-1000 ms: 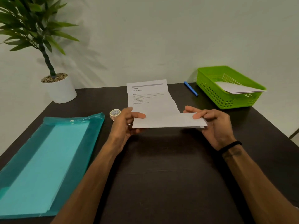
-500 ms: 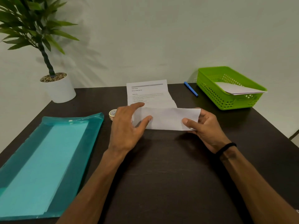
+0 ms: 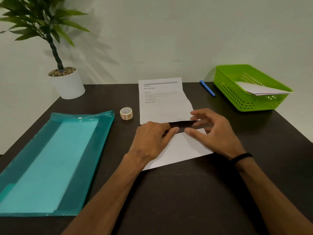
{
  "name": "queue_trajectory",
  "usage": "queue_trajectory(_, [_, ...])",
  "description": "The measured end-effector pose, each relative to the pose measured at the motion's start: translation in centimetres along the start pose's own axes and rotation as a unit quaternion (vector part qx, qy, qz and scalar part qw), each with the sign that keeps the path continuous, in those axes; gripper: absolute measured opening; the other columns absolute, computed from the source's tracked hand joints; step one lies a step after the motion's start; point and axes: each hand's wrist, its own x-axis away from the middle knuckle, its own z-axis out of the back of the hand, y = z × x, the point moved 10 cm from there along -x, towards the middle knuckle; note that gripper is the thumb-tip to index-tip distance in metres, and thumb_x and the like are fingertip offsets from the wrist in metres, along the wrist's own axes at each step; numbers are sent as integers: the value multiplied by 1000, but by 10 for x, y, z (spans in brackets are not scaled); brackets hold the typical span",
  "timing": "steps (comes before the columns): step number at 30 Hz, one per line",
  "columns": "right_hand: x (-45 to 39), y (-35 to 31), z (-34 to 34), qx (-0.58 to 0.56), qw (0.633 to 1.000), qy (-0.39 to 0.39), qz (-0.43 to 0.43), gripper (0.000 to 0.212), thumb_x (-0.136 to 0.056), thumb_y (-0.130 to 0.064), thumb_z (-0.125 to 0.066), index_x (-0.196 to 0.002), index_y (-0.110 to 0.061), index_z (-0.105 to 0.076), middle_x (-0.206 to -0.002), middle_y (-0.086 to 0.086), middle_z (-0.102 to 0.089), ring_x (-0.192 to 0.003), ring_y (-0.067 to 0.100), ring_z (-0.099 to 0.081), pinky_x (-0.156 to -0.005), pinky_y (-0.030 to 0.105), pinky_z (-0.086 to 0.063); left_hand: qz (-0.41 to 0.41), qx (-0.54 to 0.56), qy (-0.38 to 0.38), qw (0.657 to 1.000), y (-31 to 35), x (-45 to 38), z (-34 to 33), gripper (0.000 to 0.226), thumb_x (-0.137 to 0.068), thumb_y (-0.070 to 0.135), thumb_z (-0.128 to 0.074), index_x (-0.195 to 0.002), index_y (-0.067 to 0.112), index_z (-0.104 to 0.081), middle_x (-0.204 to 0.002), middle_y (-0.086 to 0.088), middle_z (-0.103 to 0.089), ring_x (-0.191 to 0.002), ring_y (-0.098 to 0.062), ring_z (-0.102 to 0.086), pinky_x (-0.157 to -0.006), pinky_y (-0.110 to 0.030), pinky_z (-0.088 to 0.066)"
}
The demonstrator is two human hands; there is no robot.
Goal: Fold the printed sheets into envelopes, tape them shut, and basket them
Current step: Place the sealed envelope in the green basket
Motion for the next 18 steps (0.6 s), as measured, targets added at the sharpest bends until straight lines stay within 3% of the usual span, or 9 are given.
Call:
queue_trajectory(2, [4, -20, -1, 137, 983, 46, 114, 32, -83, -43, -82, -108, -24, -74, -108, -11, -67, -97, 5, -60, -82, 23, -51, 4, -1, 5, 1000, -3, 0, -5, 43, -101, 60, -50, -92, 26, -74, -74, 8, -69, -66, -9, -61, -73, -35, -58])
queue_trajectory(5, [12, -33, -33, 126, 982, -9, 138, 11, -88, -30, -79, -96, -22, -77, -97, -12, -60, -77, 1, -54, -70, 12, -46, 0, 15, 52, 999, -3, 2, -3, 33, -100, 53, -57, -101, 26, -76, -82, 7, -75, -73, -11, -67, -74, -33, -57])
queue_trajectory(8, [19, -36, -64, 138, 982, -58, 117, 9, -93, -28, -73, -101, -24, -77, -92, -15, -56, -74, -1, -52, -69, 13, -44, -20, 29, 83, 996, -2, 5, 1, 19, -99, 39, -65, -104, 23, -75, -86, 7, -75, -77, -14, -68, -74, -33, -54])
queue_trajectory(13, [12, -24, -61, 127, 990, -25, 55, 6, -93, -23, -74, -93, -19, -78, -81, -6, -61, -73, 8, -56, -72, 27, -53, -35, 20, 68, 997, -3, 3, -9, 11, -97, 29, -67, -103, 22, -73, -82, 12, -53, -81, -15, -56, -73, -36, -49])
queue_trajectory(16, [11, -18, -58, 139, 990, 4, 37, 7, -92, -20, -74, -87, -15, -76, -81, -3, -62, -70, 8, -55, -73, 29, -54, -30, 36, 70, 996, 5, 11, -13, 12, -99, 21, -64, -106, 18, -74, -98, 0, -64, -94, -21, -55, -80, -41, -51])
queue_trajectory(18, [11, -14, -54, 140, 990, 22, 20, 7, -91, -18, -74, -86, -13, -75, -81, -1, -64, -69, 9, -57, -73, 29, -55, -23, 36, 58, 997, 19, 25, -18, 25, -102, 22, -57, -121, 14, -71, -120, -6, -65, -115, -28, -55, -96, -47, -50])
